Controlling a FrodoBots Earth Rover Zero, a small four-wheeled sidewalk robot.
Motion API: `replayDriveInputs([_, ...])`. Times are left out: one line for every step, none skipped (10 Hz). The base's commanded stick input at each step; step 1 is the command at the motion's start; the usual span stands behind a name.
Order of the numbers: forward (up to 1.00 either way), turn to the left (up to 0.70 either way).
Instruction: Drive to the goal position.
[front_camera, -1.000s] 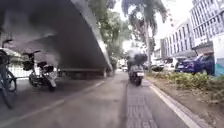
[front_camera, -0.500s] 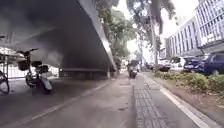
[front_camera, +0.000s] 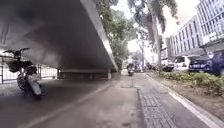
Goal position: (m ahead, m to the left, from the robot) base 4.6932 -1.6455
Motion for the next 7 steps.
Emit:
replayDriveInputs([0.70, -0.11])
replayDriveInputs([0.70, 0.00])
replayDriveInputs([0.70, 0.00])
replayDriveInputs([0.70, 0.00])
replayDriveInputs([0.70, 0.00])
replayDriveInputs([0.70, 0.00])
replayDriveInputs([0.70, 0.00])
